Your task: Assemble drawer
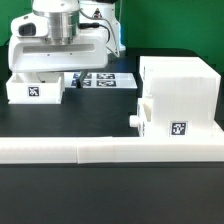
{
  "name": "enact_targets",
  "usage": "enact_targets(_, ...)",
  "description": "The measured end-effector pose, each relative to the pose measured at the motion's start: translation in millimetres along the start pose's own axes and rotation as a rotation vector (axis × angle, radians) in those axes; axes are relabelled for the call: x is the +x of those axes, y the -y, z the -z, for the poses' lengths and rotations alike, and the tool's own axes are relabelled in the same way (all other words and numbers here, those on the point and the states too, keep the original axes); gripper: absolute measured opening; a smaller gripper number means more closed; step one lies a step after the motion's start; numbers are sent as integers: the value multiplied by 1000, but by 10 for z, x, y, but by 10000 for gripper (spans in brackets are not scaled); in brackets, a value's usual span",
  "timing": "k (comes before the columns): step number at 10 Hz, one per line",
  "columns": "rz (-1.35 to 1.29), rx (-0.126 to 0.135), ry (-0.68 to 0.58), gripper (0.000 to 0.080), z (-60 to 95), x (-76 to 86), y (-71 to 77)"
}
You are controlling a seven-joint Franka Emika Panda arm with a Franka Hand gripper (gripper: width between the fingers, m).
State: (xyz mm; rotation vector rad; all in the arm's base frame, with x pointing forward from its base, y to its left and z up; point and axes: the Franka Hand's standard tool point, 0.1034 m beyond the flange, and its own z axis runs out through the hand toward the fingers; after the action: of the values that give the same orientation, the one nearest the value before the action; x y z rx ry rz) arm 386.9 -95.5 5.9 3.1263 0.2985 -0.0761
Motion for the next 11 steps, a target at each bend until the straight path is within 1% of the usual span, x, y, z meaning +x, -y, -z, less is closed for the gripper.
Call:
enact_targets(1,1,1,0,649,-3,3,9)
enact_targets(2,5,1,0,615,-3,10,19)
enact_targets(3,7,1,0,615,-3,10,19)
enact_targets(4,7,1,0,432,-3,10,19)
enact_targets(5,8,1,0,432,-3,10,19)
enact_targets(6,9,1,0,249,-3,10,19)
enact_targets(7,10,1,0,113,-3,10,19)
enact_targets(8,11,1,0,113,-3,10,20)
enact_targets(9,12,1,0,42,-3,11,20)
enact_targets(11,15,1,0,42,-3,10,20)
